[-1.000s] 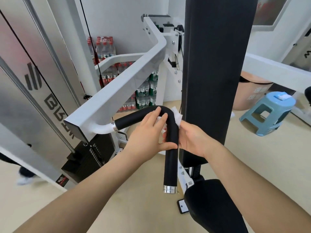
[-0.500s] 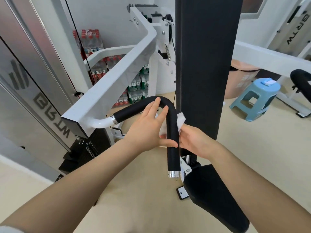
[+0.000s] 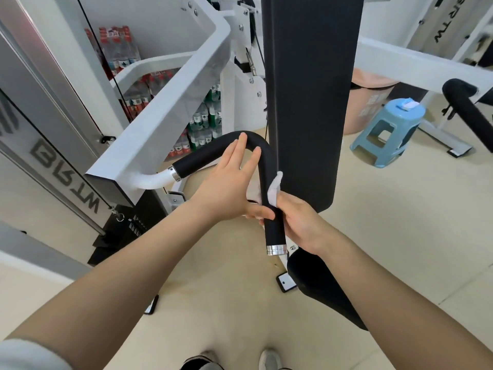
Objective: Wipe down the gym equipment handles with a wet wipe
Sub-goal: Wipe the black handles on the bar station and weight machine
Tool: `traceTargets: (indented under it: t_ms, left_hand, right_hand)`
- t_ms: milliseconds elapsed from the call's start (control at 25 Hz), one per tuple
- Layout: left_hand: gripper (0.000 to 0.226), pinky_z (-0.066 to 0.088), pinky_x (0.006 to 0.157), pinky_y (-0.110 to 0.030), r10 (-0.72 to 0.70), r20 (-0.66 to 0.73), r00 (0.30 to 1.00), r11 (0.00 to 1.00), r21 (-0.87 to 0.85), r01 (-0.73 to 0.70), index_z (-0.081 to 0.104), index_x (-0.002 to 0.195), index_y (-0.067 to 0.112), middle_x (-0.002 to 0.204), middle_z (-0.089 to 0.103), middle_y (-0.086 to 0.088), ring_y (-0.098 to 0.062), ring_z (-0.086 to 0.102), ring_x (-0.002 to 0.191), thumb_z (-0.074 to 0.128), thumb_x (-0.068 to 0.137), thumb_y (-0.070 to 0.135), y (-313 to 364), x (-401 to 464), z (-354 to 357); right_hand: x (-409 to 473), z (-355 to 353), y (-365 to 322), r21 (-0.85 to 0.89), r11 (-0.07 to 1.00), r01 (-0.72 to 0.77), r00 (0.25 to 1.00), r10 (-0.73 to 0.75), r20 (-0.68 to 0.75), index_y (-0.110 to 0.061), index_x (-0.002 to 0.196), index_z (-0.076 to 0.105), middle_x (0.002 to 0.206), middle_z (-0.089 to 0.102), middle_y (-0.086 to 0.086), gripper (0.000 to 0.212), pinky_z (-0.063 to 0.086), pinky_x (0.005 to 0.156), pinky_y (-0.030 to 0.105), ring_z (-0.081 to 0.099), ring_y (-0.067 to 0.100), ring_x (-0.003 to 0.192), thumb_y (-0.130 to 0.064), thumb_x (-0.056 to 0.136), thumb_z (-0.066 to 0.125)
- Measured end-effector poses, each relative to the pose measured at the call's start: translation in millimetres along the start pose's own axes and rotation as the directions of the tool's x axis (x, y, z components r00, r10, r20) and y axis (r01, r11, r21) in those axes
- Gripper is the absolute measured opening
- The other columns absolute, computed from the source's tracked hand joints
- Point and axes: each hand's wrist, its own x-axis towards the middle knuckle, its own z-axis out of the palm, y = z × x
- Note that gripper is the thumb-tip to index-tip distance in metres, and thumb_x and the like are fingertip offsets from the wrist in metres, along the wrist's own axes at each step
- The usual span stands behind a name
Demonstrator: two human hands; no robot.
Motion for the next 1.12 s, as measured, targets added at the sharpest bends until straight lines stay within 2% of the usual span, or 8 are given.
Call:
traceTargets:
  t_ms: [160, 280, 400, 600, 720, 800, 920, 1120]
  left_hand:
    - [0.123, 0.01, 0.116, -0.038, 0.051, 0.028, 0.998, 0.998, 0.034, -0.052, -0.005, 0.148, 0.019, 0.153, -0.025, -0.009, -0.023, -0.02, 0.142, 0.067, 0.058, 0.063, -10.0, -2.0, 1.9]
    - [0.113, 0.011, 0.116, -0.039, 0.067, 0.026, 0.997, 0.996, 0.064, -0.068, -0.004, 0.148, 0.019, 0.154, -0.023, -0.011, -0.025, -0.017, 0.143, 0.068, 0.068, 0.054, -14.1, -0.3, 2.2]
    - [0.08, 0.017, 0.115, -0.038, 0.093, -0.057, 0.994, 0.988, 0.127, -0.085, 0.004, 0.148, 0.02, 0.156, -0.015, -0.012, -0.027, -0.007, 0.144, 0.056, 0.088, 0.02, -16.4, 1.1, 0.8]
    - [0.058, 0.027, 0.109, -0.039, 0.129, -0.176, 0.976, 0.989, 0.096, -0.114, 0.032, 0.142, 0.016, 0.157, 0.011, -0.008, -0.026, 0.013, 0.141, 0.043, 0.086, 0.004, -27.8, 3.8, -8.5]
    - [0.061, 0.027, 0.11, -0.038, 0.118, -0.216, 0.969, 0.993, 0.039, -0.112, 0.034, 0.141, 0.014, 0.153, 0.025, -0.009, -0.028, 0.024, 0.137, 0.04, 0.083, -0.005, -29.9, 4.6, -12.8]
    - [0.064, 0.029, 0.107, -0.038, 0.067, -0.272, 0.96, 0.998, 0.028, -0.062, 0.033, 0.141, 0.014, 0.147, 0.035, -0.007, -0.028, 0.031, 0.132, 0.039, 0.081, -0.009, -38.9, 2.2, -15.2]
    - [0.054, 0.037, 0.084, -0.036, -0.003, -0.357, 0.934, 1.0, 0.02, 0.011, 0.043, 0.134, 0.016, 0.129, 0.052, -0.008, -0.03, 0.048, 0.112, 0.041, 0.084, -0.004, -60.1, -3.4, -28.3]
    - [0.023, 0.009, 0.07, -0.03, 0.001, -0.409, 0.913, 0.973, 0.21, 0.093, 0.067, 0.099, 0.018, 0.09, 0.07, -0.002, -0.03, 0.053, 0.1, 0.06, 0.085, 0.034, -98.1, -28.1, -45.5]
  right_hand:
    - [-36.7, 2.9, 11.8, -0.21, 0.97, -0.121, 0.982, 0.148, 0.12, -0.011, 0.107, 0.06, 0.091, 0.067, 0.004, 0.023, 0.046, 0.095, 0.031, 0.067, 0.015, 0.096, -0.024, 0.096, 0.044]
    - [-26.5, 23.8, -9.6, -0.416, 0.899, -0.138, 0.98, 0.064, -0.187, -0.012, 0.094, 0.059, 0.084, 0.063, 0.001, 0.016, 0.046, 0.066, 0.021, 0.063, 0.008, 0.076, -0.026, 0.09, 0.055]
    - [-16.0, 45.2, -19.3, -0.756, 0.588, -0.288, 0.876, -0.158, -0.456, -0.011, 0.095, 0.043, 0.08, 0.051, 0.001, 0.029, 0.041, 0.062, 0.031, 0.053, 0.02, 0.074, -0.036, 0.087, 0.054]
    - [-25.3, 63.3, -14.5, -0.814, 0.387, -0.433, 0.843, -0.147, -0.518, -0.011, 0.097, 0.033, 0.07, 0.045, -0.001, 0.026, 0.036, 0.067, 0.03, 0.052, 0.026, 0.073, -0.033, 0.09, 0.046]
    - [16.3, 56.3, -46.7, -0.786, 0.37, -0.496, 0.782, -0.203, -0.589, -0.006, 0.121, 0.036, 0.094, 0.059, 0.008, 0.038, 0.04, 0.076, 0.035, 0.06, 0.028, 0.093, -0.029, 0.092, 0.045]
    - [34.3, 54.2, -56.4, -0.802, 0.281, -0.527, 0.774, -0.231, -0.59, -0.004, 0.126, 0.035, 0.111, 0.061, 0.012, 0.04, 0.041, 0.087, 0.036, 0.059, 0.028, 0.103, -0.022, 0.093, 0.046]
    - [44.3, 56.3, -56.2, -0.821, 0.092, -0.563, 0.758, -0.339, -0.558, 0.0, 0.129, 0.031, 0.118, 0.059, 0.014, 0.046, 0.037, 0.095, 0.036, 0.055, 0.027, 0.11, -0.019, 0.092, 0.049]
    - [84.0, 57.7, -84.7, -0.877, -0.189, -0.443, 0.803, -0.518, -0.294, -0.002, 0.124, 0.038, 0.12, 0.056, 0.016, 0.04, 0.04, 0.089, 0.036, 0.053, 0.03, 0.109, -0.005, 0.087, 0.051]
